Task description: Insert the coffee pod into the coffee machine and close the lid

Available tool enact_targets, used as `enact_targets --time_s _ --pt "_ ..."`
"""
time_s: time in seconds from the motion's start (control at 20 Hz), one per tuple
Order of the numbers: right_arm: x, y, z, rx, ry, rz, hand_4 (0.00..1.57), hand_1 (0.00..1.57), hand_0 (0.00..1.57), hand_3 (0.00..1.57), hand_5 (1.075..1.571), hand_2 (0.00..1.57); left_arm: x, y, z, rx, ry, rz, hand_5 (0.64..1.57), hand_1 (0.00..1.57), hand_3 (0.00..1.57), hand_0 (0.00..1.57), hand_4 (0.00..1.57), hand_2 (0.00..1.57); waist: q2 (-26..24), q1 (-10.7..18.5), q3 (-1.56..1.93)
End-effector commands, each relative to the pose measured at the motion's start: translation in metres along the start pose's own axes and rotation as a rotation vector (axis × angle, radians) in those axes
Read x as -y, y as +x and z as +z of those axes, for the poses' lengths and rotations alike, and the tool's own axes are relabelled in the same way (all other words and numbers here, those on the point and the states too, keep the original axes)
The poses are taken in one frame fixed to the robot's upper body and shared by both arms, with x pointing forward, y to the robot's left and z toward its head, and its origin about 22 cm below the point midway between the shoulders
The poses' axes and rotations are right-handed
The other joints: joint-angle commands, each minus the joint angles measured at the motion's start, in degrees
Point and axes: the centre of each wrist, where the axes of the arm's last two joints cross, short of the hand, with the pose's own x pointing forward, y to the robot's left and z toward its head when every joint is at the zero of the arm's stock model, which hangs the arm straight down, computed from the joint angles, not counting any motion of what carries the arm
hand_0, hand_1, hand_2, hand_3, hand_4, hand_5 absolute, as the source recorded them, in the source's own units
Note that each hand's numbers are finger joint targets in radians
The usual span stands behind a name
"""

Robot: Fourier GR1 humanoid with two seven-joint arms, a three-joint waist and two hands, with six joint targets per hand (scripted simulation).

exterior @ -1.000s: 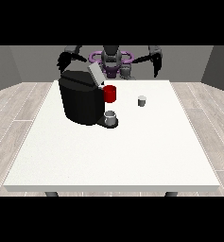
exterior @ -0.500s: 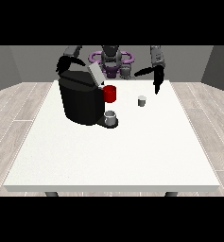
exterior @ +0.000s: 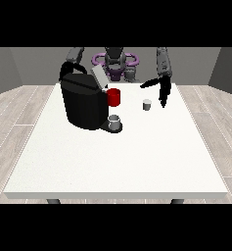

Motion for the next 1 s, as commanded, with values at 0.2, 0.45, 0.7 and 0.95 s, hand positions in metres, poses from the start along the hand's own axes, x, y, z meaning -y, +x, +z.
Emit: enact_targets --time_s 0.2,0.45,0.7,0.95 --pt "-0.004 0.001 -0.016 -0.047 -0.005 0.018 0.42 0.00 0.00 0.00 1.571 0.00 0.013 0.002 -0.020 -0.025 -0.039 -0.114 1.571 0.00 0.00 0.00 0.00 0.46 -0.01 -0.06 -0.01" --pt "-0.019 -0.019 -0.003 -0.044 -0.012 0.060 0.36 0.00 0.00 0.00 1.571 0.00 0.017 -0.009 -0.023 -0.127 -0.029 -0.138 1.571 0.70 0.43 0.70 0.00 0.78 -0.75 -0.08 0.00" --pt "-0.002 -0.021 -0.005 -0.074 -0.015 0.029 0.43 0.00 0.00 0.00 1.571 0.00 0.028 -0.034 -0.010 -0.119 -0.069 -0.277 1.571 0.63 0.49 0.63 0.00 0.76 -1.02 0.06 0.00" --pt "-0.014 -0.020 -0.011 -0.061 -0.010 0.050 0.48 0.00 0.00 0.00 1.571 0.00 0.034 -0.032 -0.014 -0.084 -0.063 -0.388 1.571 0.55 0.45 0.55 0.00 0.70 0.61 -0.40 -0.01"
